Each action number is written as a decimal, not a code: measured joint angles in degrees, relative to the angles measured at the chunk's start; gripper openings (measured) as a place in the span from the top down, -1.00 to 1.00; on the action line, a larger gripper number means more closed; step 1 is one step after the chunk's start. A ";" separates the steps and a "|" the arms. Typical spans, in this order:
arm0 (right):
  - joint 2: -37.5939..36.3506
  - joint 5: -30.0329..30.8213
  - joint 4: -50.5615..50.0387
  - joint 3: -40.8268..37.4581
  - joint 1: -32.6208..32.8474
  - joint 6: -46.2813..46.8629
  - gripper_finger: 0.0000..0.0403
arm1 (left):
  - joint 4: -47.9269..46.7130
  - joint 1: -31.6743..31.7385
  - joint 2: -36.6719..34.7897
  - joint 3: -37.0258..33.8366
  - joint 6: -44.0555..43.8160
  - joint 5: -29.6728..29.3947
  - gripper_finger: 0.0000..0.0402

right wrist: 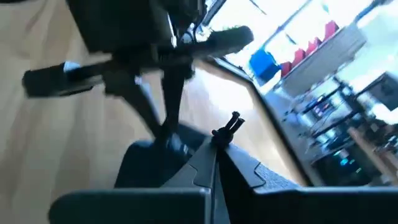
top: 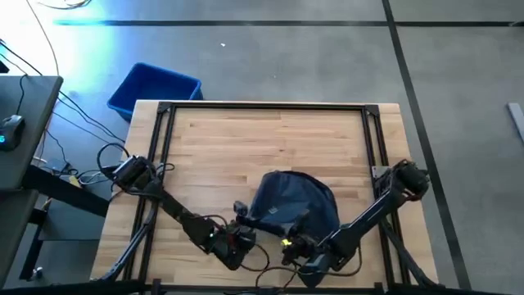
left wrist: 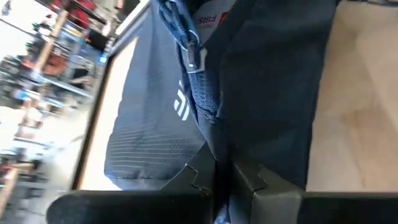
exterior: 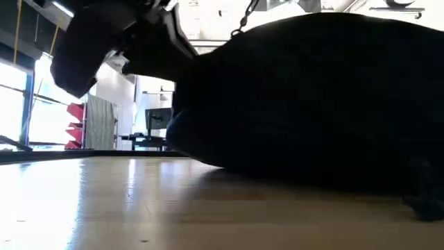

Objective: Unpack backpack
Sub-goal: Close the backpack

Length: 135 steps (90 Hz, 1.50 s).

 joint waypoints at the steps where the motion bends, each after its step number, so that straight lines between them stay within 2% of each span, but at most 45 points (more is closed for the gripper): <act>1: -0.02 -0.14 -0.50 0.00 0.09 0.72 1.00 | -0.07 -0.15 0.00 -0.01 0.15 -0.39 1.00; 14: -0.03 -2.70 -9.39 0.00 1.80 12.67 1.00 | -4.19 -1.41 0.07 -0.06 -0.96 -4.17 1.00; 26: -0.05 -3.12 -13.81 0.00 4.57 19.57 1.00 | -12.38 -0.82 0.11 -1.03 -10.22 -5.11 1.00; 38: -0.05 -6.88 -14.29 0.00 7.16 21.98 1.00 | -14.61 0.55 0.11 -3.95 -14.52 -6.99 1.00; 47: -0.05 -9.95 -14.28 0.00 9.04 24.19 1.00 | -14.89 2.03 0.11 -5.83 -15.73 -7.14 1.00; 57: -0.05 -13.65 -14.26 0.00 10.64 26.29 1.00 | -15.33 3.55 0.08 -7.75 -16.15 -9.91 1.00; 86: -0.07 -14.79 -11.51 0.04 12.36 26.69 1.00 | -23.57 9.86 -1.96 -13.05 -23.01 -11.10 1.00; 99: -0.07 -13.13 -11.69 0.04 12.02 25.20 1.00 | -26.55 11.23 -5.47 -14.45 -26.17 -6.03 0.92; 115: -0.07 -13.92 -11.99 0.04 9.63 23.58 1.00 | -25.73 7.37 -12.60 -13.01 -22.82 5.09 0.71; 123: -0.07 -13.23 -13.73 0.04 7.83 21.02 1.00 | -22.75 4.98 -15.82 -11.65 -21.10 8.88 0.64; 135: -0.31 -11.47 -22.18 0.04 6.05 24.62 1.00 | -13.27 1.90 -17.57 -11.36 -15.99 10.63 0.58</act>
